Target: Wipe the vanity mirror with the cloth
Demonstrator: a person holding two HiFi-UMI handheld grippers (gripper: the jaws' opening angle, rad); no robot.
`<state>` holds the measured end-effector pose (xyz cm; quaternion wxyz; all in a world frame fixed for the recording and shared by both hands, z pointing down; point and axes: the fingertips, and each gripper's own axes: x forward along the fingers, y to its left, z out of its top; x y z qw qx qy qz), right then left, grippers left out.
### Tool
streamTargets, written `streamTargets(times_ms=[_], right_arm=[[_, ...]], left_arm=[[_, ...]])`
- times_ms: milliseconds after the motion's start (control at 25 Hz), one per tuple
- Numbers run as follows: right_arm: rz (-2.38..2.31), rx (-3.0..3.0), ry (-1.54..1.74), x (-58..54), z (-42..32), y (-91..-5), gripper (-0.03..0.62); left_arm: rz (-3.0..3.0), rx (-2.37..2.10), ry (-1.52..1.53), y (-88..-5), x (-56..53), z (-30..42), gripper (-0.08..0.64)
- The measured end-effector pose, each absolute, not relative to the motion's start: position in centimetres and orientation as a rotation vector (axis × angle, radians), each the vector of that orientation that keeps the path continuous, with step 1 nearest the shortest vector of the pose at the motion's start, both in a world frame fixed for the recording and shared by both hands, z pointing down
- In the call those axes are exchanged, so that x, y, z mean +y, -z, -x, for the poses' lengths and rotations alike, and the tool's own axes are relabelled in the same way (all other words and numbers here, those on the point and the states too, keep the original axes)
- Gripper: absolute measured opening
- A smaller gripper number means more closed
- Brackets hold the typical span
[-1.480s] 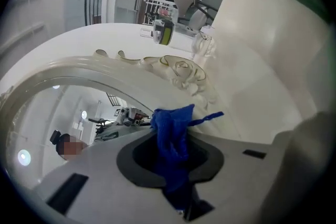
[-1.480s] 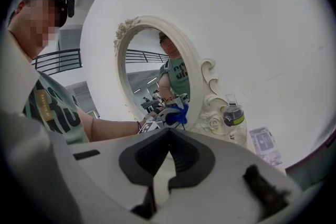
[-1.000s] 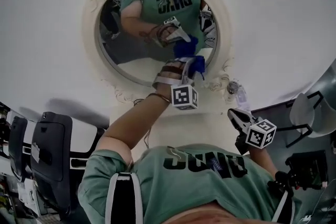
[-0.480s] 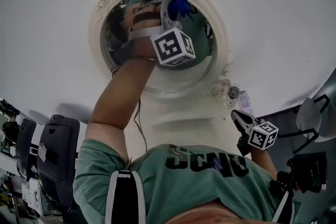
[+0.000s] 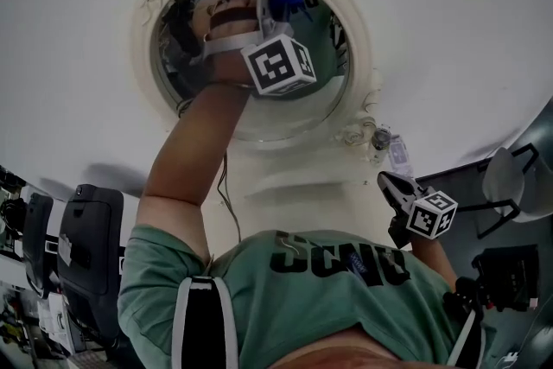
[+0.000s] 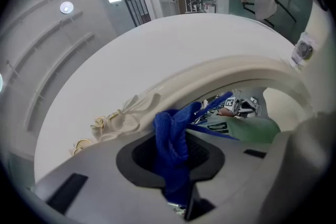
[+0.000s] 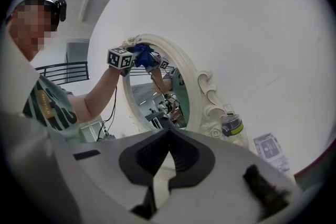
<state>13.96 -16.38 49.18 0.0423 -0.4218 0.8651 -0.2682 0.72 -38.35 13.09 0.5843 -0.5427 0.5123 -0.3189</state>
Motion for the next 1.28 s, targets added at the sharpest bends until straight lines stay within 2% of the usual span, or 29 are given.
streamTargets(times_ms=[480,680,920,1040,1280], right_arm=[[1.300,2.659,0.861,-17.4,-13.0,-49.2,0.008],[1.297,2.645,0.902,-17.0,-13.1,-50.3,0.008],[1.360,2.585,0.951,-16.3,-14.9,-51.6,0.008],[1.380,2.569,0.968,-15.8,-15.1,-52.1,0.008],[1.370,2.578,0.958,-15.6,-14.7,-51.7,0.008]], left_arm=[[1.216,1.158,0.615,-13.4,-37.4,-1.7,0.064],[1.255,0.922,0.746,-28.6,-36.9,-6.1,0.064],[1.316,0.684,0.963,-46.1,-36.9,-7.6,0.075],[1.334,0.655,1.020,-50.0,-36.7,-7.0,0.077],[1.455,0.625,1.120,-52.8,-36.4,-6.0,0.077]])
